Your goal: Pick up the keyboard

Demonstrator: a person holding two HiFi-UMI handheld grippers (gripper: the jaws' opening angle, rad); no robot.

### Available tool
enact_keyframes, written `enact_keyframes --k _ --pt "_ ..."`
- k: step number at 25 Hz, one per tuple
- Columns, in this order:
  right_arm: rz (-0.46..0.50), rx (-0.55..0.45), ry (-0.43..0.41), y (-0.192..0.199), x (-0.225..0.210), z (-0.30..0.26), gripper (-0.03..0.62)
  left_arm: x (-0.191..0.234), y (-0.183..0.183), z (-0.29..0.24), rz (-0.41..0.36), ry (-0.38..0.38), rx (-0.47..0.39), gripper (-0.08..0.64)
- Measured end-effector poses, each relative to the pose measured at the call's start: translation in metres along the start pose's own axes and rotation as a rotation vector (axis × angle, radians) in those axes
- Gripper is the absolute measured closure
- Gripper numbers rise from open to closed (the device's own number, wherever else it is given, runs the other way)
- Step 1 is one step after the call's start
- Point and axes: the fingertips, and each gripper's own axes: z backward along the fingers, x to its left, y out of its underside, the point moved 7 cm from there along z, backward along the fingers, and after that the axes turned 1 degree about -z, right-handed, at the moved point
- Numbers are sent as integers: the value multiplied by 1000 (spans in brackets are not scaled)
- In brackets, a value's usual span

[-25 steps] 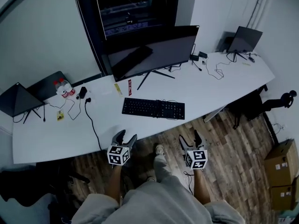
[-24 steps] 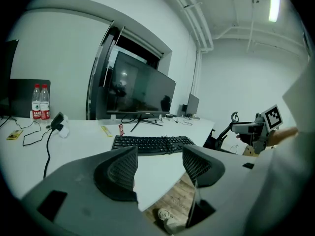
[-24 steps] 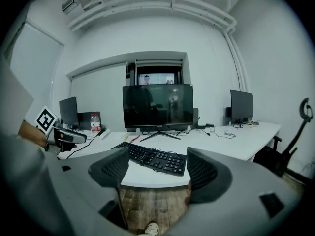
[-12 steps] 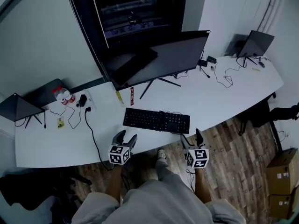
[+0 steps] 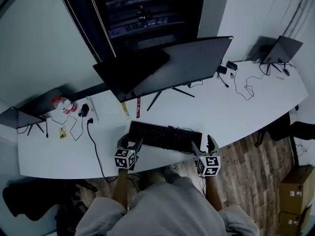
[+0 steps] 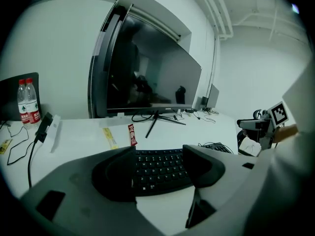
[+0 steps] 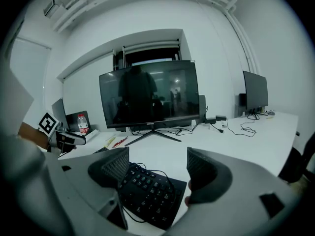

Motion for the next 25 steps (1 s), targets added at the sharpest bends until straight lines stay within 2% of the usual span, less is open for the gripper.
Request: enact_keyframes --k 7,13,20,25 --pt "-18 16 -13 -2 -24 -32 239 14 -8 -28 0 -24 47 276" --pt "-27 30 -21 -5 -26 -49 238 27 -9 -38 2 -31 87 275" --pt "-34 61 12 -4 -16 -61 238 46 -11 -47 0 -3 102 275" --pt "-51 82 71 0 -4 -59 239 61 -7 -60 -3 55 146 265"
